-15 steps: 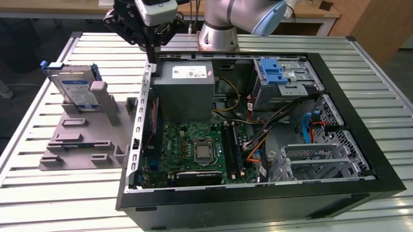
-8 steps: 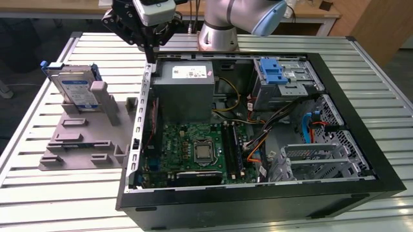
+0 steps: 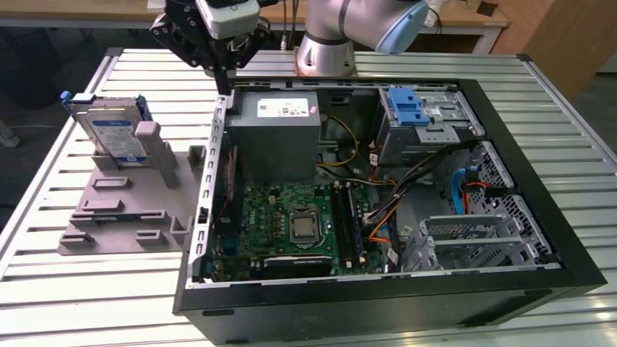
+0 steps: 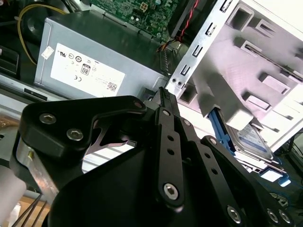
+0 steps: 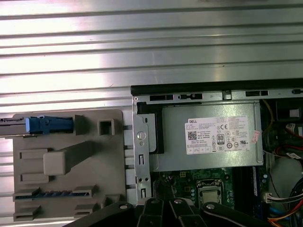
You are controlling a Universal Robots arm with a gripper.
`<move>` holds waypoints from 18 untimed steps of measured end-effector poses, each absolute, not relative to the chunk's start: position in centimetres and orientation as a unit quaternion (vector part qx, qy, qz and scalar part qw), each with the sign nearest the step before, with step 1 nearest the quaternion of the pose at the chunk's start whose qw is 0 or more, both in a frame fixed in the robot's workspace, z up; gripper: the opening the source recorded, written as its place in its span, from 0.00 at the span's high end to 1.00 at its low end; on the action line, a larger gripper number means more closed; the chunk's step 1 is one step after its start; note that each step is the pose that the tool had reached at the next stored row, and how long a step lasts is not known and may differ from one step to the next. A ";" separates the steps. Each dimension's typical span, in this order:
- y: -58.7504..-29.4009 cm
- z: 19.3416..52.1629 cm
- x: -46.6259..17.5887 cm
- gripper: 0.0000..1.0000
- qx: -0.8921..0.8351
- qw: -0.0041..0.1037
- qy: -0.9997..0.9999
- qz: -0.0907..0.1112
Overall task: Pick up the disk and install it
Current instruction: 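Reach for the disk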
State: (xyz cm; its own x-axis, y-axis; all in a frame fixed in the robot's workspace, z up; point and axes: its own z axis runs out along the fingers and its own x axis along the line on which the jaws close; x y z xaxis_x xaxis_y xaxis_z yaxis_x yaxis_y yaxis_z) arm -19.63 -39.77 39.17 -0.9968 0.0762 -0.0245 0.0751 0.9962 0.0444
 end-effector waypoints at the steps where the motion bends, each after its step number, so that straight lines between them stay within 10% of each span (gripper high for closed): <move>1: -39.8 39.2 -19.7 0.89 0.038 0.013 0.999 0.022; 18: -39.8 39.1 -20.8 0.89 0.038 0.013 0.999 0.022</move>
